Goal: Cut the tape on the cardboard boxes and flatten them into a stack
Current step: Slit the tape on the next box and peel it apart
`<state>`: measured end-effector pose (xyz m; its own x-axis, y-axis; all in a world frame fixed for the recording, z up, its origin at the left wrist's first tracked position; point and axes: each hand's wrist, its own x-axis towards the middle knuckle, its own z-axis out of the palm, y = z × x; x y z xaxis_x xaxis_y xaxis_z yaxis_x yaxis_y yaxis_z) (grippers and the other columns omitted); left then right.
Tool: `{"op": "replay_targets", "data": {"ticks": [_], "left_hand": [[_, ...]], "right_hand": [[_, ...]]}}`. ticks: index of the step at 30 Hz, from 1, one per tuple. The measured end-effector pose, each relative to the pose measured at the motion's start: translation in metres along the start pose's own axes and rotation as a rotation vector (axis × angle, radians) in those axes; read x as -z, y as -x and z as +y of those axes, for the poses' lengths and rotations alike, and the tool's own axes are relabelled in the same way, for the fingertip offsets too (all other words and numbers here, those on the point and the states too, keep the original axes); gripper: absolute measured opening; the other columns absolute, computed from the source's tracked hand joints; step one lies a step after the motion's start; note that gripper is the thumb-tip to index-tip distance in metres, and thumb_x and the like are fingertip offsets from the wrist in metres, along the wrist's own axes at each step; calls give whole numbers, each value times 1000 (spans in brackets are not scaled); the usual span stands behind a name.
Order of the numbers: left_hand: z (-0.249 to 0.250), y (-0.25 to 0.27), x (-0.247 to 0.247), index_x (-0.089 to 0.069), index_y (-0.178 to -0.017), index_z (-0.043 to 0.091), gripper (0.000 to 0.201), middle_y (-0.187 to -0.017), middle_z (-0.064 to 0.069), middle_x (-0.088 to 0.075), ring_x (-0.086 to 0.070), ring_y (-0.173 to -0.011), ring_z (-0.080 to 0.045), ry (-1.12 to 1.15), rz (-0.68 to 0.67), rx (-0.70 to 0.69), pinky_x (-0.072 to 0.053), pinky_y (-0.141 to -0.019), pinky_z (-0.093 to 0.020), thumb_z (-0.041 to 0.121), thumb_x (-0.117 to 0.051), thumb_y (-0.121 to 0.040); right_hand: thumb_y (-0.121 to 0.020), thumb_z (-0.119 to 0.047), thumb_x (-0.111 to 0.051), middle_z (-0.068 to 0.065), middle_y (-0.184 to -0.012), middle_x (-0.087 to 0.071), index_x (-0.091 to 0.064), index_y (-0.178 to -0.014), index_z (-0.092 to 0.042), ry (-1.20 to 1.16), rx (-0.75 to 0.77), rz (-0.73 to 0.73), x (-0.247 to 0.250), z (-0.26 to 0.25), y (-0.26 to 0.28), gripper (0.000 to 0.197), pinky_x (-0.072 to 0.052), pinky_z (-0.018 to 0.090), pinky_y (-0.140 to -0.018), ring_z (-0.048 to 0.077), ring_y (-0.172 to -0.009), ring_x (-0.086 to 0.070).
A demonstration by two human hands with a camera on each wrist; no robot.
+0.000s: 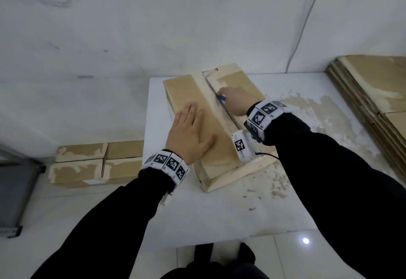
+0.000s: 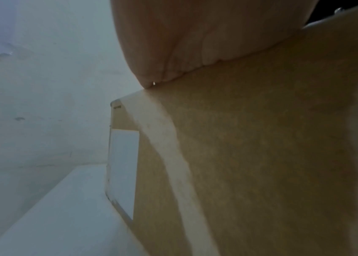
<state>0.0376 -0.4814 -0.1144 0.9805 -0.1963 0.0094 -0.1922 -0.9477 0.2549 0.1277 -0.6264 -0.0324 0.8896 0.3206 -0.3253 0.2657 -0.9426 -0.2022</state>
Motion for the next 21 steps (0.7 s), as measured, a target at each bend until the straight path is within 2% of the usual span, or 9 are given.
{"op": "replay_targets", "data": {"ticks": [5,7,8,10,12,14,16,19,21], "left_hand": [[1,2,1,-10,-153,15,98,-161,-6,1,6,-148,-18,18,7,-7,9,-117,-31,74,-4,-75],[1,2,-1,-10,-153,16,97,-161,-6,1,6,-148,-18,24,10,-8,8,-118,-32,74,-5,-76],[0,2,-1,-10,-153,16,97,-161,-6,1,6,-148,-18,22,13,-8,8,-118,-32,74,-5,-76],[-2,2,-2,-10,-153,15,96,-161,-6,2,7,-148,-18,20,17,-10,9,-118,-32,73,-5,-76],[-2,2,-3,-9,-153,15,96,-161,-5,3,8,-147,-17,28,22,-12,10,-118,-31,74,-5,-76],[-2,1,-3,-10,-153,16,96,-161,-5,2,8,-147,-16,44,37,-14,8,-119,-32,74,-6,-76],[-3,1,-3,-11,-153,17,95,-161,-4,0,6,-147,-15,52,37,-11,7,-119,-32,74,-8,-76],[-3,0,-3,-11,-153,19,95,-161,-3,1,7,-147,-14,52,34,-3,7,-119,-32,74,-10,-76],[-3,0,-3,-11,-153,19,96,-161,-3,1,7,-147,-14,50,28,-4,8,-119,-32,74,-9,-75]], "right_hand": [[-98,-3,-31,19,-128,-54,-52,-125,0,54,4,125,12,-10,1,34,-38,33,-92,32,-114,-51],[-96,0,-32,17,-118,-58,-53,-113,0,94,4,164,18,-11,-2,27,-37,34,-81,32,-99,-51],[-94,2,-32,15,-108,-58,-50,-106,-4,88,2,182,21,-11,-4,22,-34,33,-75,29,-91,-47],[-94,2,-32,13,-96,-55,-46,-101,-6,72,6,201,25,-12,-12,18,-32,32,-72,27,-87,-44],[-96,0,-31,18,-113,-58,-52,-111,0,68,27,170,24,-15,-21,26,-38,36,-79,33,-97,-52],[-96,0,-30,19,-124,-56,-53,-122,-1,65,26,124,20,-13,-29,35,-39,36,-81,33,-102,-54],[-96,-1,-30,19,-125,-55,-52,-124,-3,38,21,96,15,-11,-33,36,-39,37,-81,34,-102,-54],[-96,-1,-31,18,-130,-53,-49,-131,-6,27,-4,79,14,-10,-37,39,-40,34,-86,34,-112,-53],[-96,0,-32,19,-128,-54,-49,-130,-4,30,-8,75,13,-10,-37,38,-41,34,-87,35,-111,-53]]}}
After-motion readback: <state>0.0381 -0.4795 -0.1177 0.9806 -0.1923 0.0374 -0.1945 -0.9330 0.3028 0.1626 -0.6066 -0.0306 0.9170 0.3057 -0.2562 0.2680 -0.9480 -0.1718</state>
